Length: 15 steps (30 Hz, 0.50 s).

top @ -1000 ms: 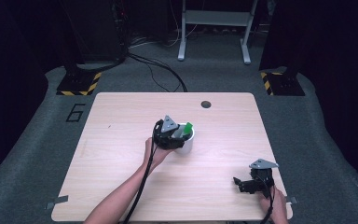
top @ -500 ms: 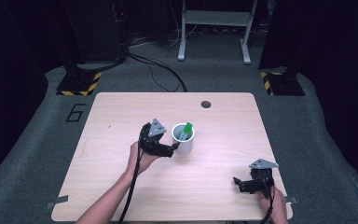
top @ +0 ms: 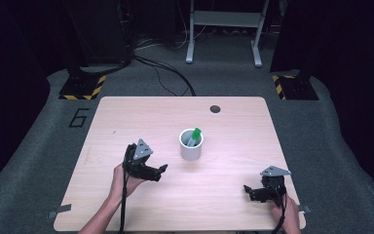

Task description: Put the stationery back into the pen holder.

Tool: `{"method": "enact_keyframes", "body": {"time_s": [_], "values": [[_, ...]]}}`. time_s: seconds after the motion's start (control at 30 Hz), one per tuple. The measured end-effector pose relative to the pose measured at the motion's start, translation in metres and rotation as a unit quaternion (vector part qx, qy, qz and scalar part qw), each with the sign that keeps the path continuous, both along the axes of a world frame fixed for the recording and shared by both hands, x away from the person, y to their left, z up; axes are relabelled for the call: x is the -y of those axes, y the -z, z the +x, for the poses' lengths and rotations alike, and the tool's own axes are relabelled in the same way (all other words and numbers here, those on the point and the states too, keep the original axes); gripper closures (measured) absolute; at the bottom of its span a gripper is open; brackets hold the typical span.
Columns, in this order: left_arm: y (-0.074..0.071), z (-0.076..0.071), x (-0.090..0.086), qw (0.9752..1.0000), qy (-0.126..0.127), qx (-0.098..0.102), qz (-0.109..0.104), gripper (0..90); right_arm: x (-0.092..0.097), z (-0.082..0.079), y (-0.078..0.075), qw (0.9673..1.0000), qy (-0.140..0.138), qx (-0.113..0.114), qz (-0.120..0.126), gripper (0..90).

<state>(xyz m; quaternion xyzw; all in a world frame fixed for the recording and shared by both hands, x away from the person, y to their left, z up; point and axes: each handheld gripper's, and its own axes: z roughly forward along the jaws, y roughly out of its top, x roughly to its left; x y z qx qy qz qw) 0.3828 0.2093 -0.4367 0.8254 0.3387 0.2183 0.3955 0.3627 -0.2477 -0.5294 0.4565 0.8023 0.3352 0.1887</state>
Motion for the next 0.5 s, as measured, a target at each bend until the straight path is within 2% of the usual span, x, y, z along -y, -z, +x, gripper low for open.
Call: {"method": "enact_keyframes", "body": {"time_s": [0.13, 0.17, 0.2, 0.23, 0.3, 0.37, 0.5], "values": [[0.004, -0.009, -0.009, 0.9999, -0.011, -0.001, 0.002, 0.5, 0.000, 0.000, 0.000, 1.0000, 0.001, 0.000, 0.000, 0.0], [0.008, -0.015, -0.016, 0.9998, -0.016, 0.001, 0.008, 0.1, 0.000, 0.000, 0.000, 1.0000, 0.001, 0.000, 0.000, 0.0], [0.008, -0.015, -0.016, 0.9998, -0.016, 0.001, 0.008, 0.1, 0.000, 0.000, 0.000, 1.0000, 0.001, 0.000, 0.000, 0.0], [0.013, -0.021, -0.023, 0.9995, -0.022, 0.002, 0.023, 0.1, 0.000, 0.000, 0.000, 1.0000, 0.002, -0.001, 0.001, 0.0], [0.016, -0.024, -0.027, 0.9993, -0.026, 0.002, 0.026, 0.1, 0.000, 0.000, 0.000, 1.0000, 0.000, 0.000, 0.000, 0.0], [0.024, -0.030, -0.040, 0.9988, -0.038, -0.006, 0.030, 0.0, 0.000, 0.000, 0.000, 1.0000, 0.001, 0.000, 0.000, 0.0], [0.034, -0.037, -0.055, 0.9980, -0.053, -0.016, 0.031, 0.0, 0.000, 0.000, 0.000, 1.0000, 0.001, 0.000, 0.000, 0.0]]}}
